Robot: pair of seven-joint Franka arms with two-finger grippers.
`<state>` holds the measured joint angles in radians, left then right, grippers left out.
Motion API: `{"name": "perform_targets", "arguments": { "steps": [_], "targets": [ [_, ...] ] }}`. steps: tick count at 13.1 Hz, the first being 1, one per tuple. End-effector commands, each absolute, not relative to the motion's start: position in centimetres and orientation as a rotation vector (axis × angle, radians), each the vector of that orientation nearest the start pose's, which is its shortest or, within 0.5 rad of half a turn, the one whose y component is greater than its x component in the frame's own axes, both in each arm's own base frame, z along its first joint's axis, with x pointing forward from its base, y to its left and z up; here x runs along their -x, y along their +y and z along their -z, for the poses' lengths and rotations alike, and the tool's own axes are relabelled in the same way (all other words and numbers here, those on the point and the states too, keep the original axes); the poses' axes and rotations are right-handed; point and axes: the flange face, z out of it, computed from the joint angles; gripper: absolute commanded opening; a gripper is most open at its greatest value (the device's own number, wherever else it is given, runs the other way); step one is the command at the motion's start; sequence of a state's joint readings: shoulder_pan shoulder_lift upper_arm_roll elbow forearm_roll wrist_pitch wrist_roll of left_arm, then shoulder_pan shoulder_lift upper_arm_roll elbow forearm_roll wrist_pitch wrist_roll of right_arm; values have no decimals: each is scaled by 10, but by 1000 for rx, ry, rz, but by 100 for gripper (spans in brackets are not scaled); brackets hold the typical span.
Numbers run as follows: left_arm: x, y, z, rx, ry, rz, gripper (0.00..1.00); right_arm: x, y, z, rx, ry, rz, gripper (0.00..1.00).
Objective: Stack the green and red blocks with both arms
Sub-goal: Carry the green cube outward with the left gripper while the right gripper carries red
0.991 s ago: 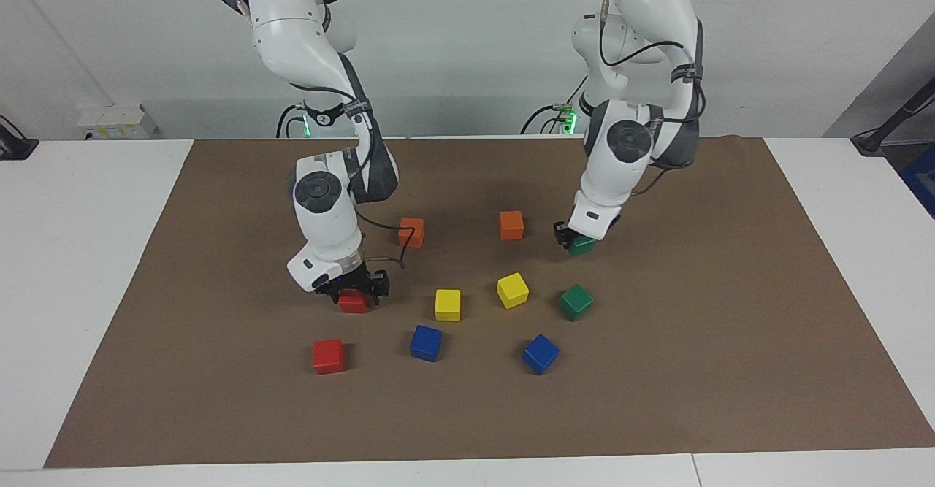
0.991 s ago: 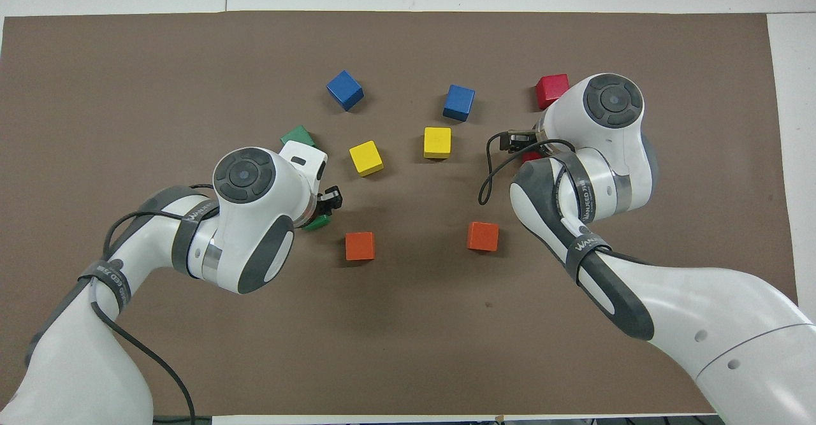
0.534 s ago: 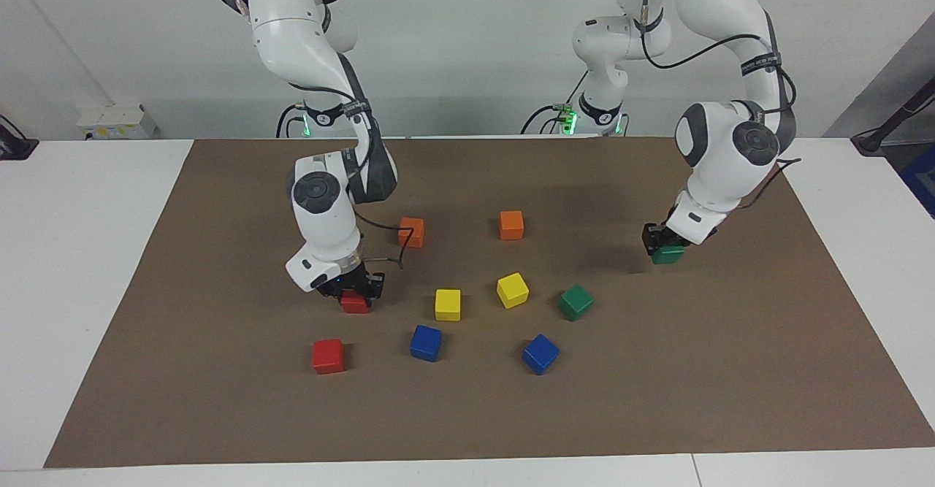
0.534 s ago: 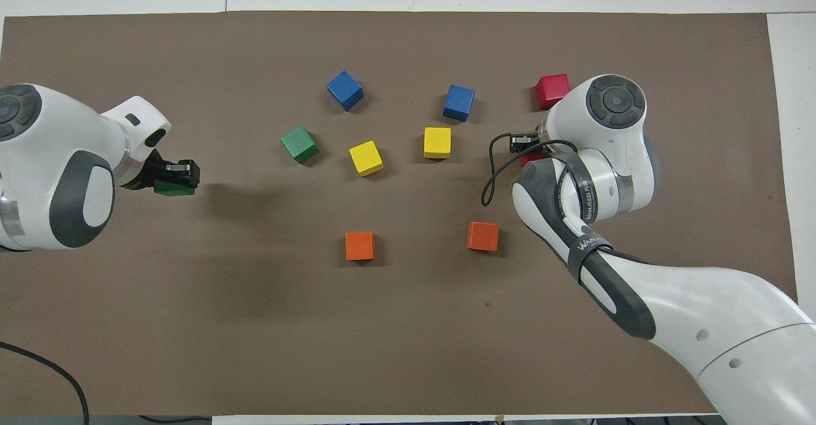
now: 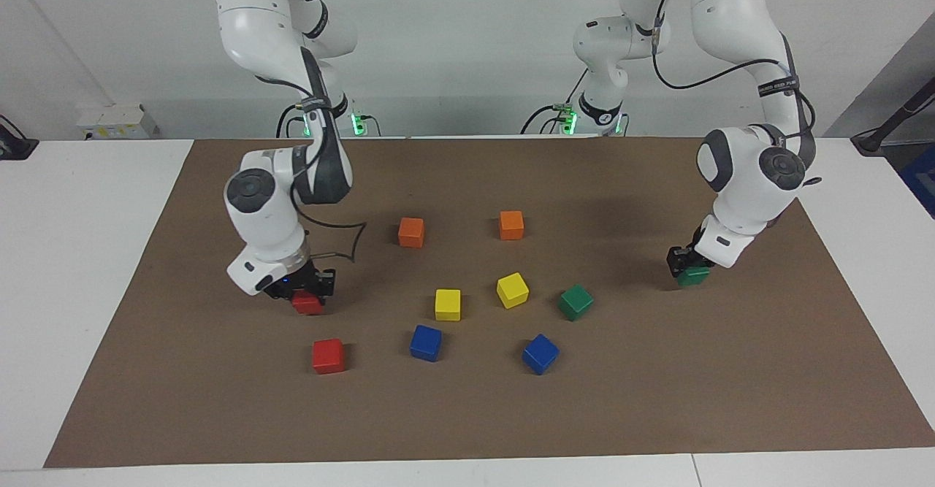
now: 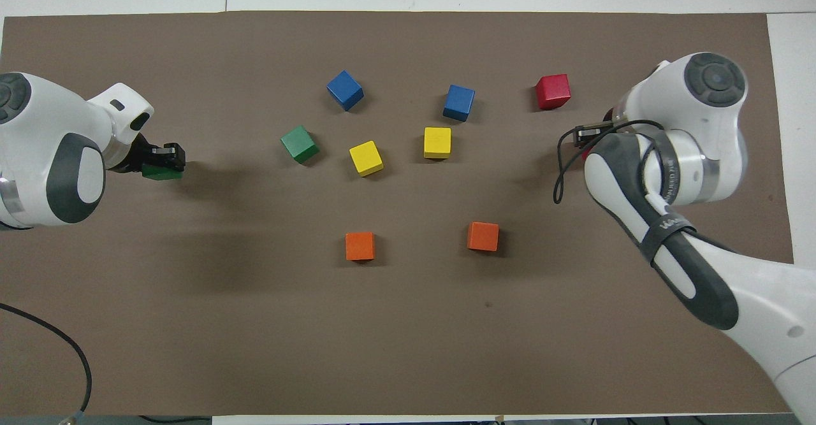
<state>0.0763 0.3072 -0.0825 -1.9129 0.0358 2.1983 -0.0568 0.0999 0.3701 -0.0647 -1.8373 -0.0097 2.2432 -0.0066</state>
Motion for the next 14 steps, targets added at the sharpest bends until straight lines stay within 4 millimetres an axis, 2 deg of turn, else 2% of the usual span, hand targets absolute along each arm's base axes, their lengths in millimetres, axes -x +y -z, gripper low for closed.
{"name": "perform_targets", "arguments": {
  "steps": [1,4,6,7,8,10,12,14],
  "targets": [
    [-626,9,-315,3136,-121,-25,0,-632,-4,-349,3169,-131,40,0],
    [-624,6,-308,3142,-133,-45,0,-622,-36,-336,3171,-143,66,0],
    [-623,5,-305,3142,-119,-45,0,-614,-51,-315,3174,-125,157,0],
    [-621,5,-303,3143,-109,-36,20,-613,-53,-308,3175,-118,175,0],
    [-618,5,-297,3142,-102,-19,99,-613,-52,-307,3174,-109,170,0],
    [-616,3,-294,3143,-101,-4,100,-613,-53,-306,3175,-101,170,0],
    [-622,5,-304,3136,-78,6,100,-613,-54,-306,3173,-49,176,0],
    [-644,-7,-347,3142,-85,-28,100,-614,-55,-307,3173,-27,181,0]
  ]
}}
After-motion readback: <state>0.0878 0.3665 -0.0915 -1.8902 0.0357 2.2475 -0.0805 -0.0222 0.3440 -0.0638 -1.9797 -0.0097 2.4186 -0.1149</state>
